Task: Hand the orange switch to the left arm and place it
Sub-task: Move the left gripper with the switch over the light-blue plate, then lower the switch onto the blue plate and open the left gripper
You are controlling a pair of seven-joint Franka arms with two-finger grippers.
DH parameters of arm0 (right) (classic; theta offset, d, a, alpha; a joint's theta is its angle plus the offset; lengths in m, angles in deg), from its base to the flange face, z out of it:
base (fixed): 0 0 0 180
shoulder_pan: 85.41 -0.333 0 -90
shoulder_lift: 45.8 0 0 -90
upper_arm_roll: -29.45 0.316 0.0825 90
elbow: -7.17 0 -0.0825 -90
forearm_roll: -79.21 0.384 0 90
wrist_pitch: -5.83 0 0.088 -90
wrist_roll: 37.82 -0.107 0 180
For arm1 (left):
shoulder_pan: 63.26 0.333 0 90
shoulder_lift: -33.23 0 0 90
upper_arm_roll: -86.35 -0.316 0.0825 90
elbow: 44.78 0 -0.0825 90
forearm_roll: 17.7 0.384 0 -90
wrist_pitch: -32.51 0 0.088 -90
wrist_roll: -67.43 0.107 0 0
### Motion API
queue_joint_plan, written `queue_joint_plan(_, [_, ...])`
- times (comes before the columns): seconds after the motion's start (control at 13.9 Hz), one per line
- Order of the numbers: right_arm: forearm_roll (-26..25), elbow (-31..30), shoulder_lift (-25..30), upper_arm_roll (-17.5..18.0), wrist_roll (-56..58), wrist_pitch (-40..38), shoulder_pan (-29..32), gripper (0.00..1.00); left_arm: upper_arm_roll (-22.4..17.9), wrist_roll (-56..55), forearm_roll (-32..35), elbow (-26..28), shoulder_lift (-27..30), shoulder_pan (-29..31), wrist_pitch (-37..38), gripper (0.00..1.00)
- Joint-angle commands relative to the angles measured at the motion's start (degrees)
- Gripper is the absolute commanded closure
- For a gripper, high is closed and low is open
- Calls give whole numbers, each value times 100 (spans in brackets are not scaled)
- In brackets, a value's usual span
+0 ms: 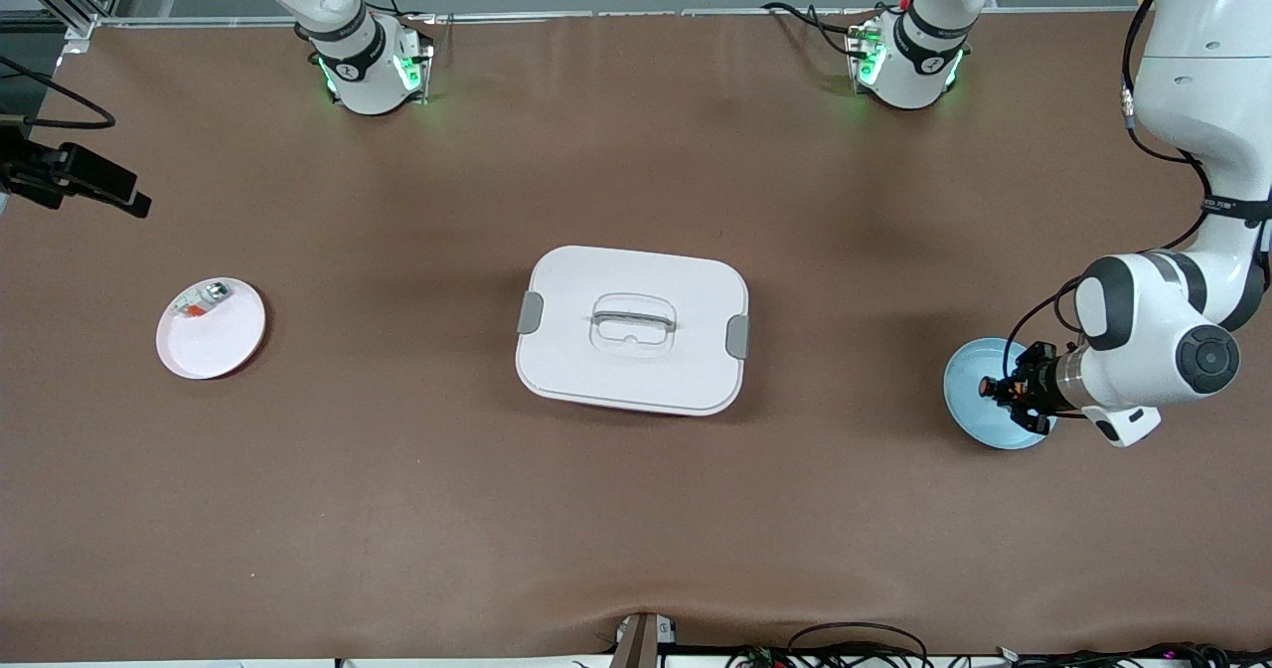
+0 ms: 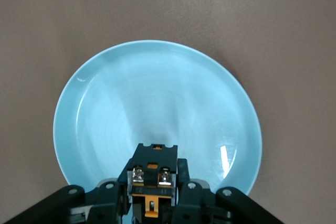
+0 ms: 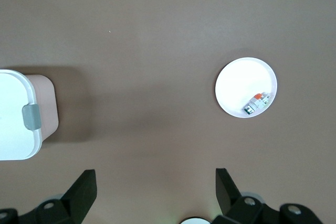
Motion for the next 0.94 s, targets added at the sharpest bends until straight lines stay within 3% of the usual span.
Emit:
queue_joint_plan(0.0, [-18, -767, 567, 63, 16, 368, 85, 0, 43, -43, -87, 54, -58, 51, -63, 100])
queue_joint_plan(0.22, [-26, -1190, 875, 72, 16, 598, 77, 0, 43, 28, -78, 80, -76, 130, -89, 100])
queue_joint_plan(0.86, [-26, -1235, 1113, 54, 60, 545, 173, 0, 43, 63, -52, 168, -172, 139, -291, 100])
